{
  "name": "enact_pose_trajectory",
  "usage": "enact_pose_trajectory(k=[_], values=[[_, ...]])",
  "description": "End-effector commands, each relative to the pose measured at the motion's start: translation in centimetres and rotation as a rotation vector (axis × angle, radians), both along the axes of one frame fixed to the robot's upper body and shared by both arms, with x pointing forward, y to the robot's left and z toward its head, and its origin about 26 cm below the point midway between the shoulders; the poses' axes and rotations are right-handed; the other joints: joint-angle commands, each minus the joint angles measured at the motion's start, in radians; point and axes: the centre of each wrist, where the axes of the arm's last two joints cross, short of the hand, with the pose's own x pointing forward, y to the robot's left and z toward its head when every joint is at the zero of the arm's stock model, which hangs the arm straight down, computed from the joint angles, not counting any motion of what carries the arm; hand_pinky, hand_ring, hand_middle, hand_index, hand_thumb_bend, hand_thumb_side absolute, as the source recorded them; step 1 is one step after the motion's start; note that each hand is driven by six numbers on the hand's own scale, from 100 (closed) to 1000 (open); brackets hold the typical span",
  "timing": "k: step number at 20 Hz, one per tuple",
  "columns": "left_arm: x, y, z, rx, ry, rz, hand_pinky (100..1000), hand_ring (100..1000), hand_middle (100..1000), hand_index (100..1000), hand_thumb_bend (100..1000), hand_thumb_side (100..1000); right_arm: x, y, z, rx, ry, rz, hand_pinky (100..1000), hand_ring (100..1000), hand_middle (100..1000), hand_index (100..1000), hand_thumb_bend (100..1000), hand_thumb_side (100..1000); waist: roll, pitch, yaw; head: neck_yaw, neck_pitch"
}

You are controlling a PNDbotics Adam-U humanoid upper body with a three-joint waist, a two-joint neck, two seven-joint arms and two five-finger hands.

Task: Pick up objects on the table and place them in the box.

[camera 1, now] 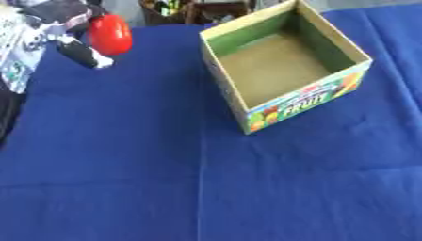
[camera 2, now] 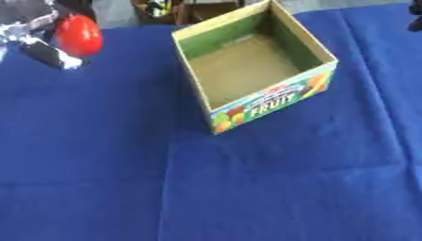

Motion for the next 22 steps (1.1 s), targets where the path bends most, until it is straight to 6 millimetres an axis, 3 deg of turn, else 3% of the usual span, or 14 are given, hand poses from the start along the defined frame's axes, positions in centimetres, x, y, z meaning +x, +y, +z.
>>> enact_pose_trajectory(k=[1, 9, 13, 17, 22], values=[[-0.4, -1.2, 2.3, 0.0, -0.06, -0.026, 100, 330, 391, 585, 100, 459, -0.4, 0.1, 1.0, -0.013, -0.034, 0.012, 698, 724, 499, 716, 100, 765, -0.001, -0.033, 0.001, -0.003, 0.011], [0.4, -7.8, 3.8, -0.014, -0.108, -0.161, 100, 317, 374, 569, 100, 462, -0.4, 0.4, 1.1, -0.01, -0.029, 0.033, 697, 724, 500, 716, 100, 757, 0.01, -0.047, -0.015, 0.006, 0.012], [0.6, -9.5, 3.7, -0.025, -0.112, -0.195, 100, 314, 369, 566, 100, 469, -0.3, 0.5, 1.1, -0.008, -0.029, 0.038, 697, 724, 500, 716, 100, 753, 0.013, -0.048, -0.022, 0.01, 0.01], [1.0, -13.1, 3.1, -0.069, -0.091, -0.277, 100, 311, 364, 562, 100, 478, -0.3, 1.0, 1.3, -0.003, -0.034, 0.061, 697, 724, 500, 715, 100, 748, 0.023, -0.047, -0.042, 0.022, -0.001], [1.5, -15.1, 2.5, -0.087, -0.078, -0.289, 100, 314, 364, 563, 100, 479, -0.2, 1.4, 1.7, -0.003, -0.047, 0.087, 697, 724, 501, 714, 100, 748, 0.031, -0.04, -0.062, 0.037, -0.009]])
